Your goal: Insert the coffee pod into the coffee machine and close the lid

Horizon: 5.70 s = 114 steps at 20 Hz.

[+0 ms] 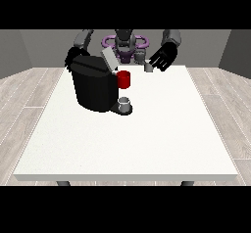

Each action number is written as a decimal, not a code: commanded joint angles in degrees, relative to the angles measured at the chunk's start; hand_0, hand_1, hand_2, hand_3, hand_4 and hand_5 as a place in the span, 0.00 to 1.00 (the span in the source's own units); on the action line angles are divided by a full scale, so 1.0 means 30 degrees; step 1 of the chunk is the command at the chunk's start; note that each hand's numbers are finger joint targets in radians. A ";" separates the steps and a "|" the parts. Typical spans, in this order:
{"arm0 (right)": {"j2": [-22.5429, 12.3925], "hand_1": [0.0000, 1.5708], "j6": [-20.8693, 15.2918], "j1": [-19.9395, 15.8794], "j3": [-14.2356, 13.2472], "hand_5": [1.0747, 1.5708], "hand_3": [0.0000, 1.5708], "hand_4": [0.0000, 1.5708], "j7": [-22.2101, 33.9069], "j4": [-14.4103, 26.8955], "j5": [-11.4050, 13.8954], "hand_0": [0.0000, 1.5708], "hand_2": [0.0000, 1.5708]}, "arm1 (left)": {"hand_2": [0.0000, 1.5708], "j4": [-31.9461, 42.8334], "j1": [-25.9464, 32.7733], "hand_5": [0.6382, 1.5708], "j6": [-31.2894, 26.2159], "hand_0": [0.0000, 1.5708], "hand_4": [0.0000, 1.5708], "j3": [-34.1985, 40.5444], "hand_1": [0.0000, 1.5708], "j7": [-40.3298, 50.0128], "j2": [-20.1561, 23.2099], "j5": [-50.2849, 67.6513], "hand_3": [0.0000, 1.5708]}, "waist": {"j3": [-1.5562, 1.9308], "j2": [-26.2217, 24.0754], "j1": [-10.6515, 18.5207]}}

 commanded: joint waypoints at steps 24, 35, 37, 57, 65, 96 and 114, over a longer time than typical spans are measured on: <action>0.0383 0.00 -0.1003 -0.1213 0.1121 1.00 0.00 0.33 0.2283 -0.2788 0.0820 0.00 0.00 | 0.84 0.1809 -0.4720 1.00 -0.0319 0.82 0.32 0.1404 0.82 0.2186 0.0543 -0.0188 0.78 | -0.0002 0.1730 -0.2358; -0.0194 0.00 -0.0690 -0.0692 -0.0082 1.00 0.00 0.34 0.0593 -0.1623 0.0270 0.00 0.00 | 0.80 0.1237 -0.4223 1.00 0.0296 0.75 0.32 0.0560 0.75 0.1885 -0.1058 -0.0801 0.76 | 0.0006 0.1965 -0.1517; 0.0539 0.00 -0.1118 -0.0450 0.1116 1.00 0.00 0.33 0.0588 -0.2736 0.0888 0.00 0.00 | 0.81 0.1773 -0.4893 1.00 0.0222 0.77 0.32 0.1066 0.77 0.1450 0.0154 -0.0799 0.76 | 0.0000 0.2604 -0.2285; 0.0531 0.00 -0.1456 -0.1222 0.0645 1.00 0.00 0.25 0.0680 -0.2217 0.0692 0.00 0.00 | 0.76 0.2115 -0.5501 1.00 -0.0708 0.74 0.29 0.1131 0.74 0.1523 0.0342 -0.1089 0.67 | 0.0000 0.3188 -0.1959; -0.0236 0.00 -0.0618 -0.1255 0.0066 1.00 0.00 0.28 0.0240 -0.1670 0.0213 0.00 0.00 | 0.71 0.1891 -0.5614 1.00 -0.0173 0.68 0.24 0.0969 0.68 0.2056 0.0096 -0.1589 0.60 | 0.0004 0.3175 -0.2058; -0.0568 0.00 0.0012 0.0617 -0.1390 1.00 0.00 0.25 -0.1945 0.0353 -0.0942 0.00 0.00 | 0.00 0.0868 -0.4116 1.00 -0.2233 0.00 0.00 0.0376 0.00 0.1406 -0.0572 -0.2213 0.00 | 0.0012 0.0852 -0.0150; -0.1681 0.00 0.1180 0.2269 -0.0044 1.00 0.00 0.16 0.2297 -0.3216 -0.0874 0.00 0.00 | 0.00 0.0809 0.3951 1.00 -0.1951 0.00 0.09 0.5878 0.00 -0.0396 -0.6095 0.5681 0.00 | -0.0017 -0.6905 0.3356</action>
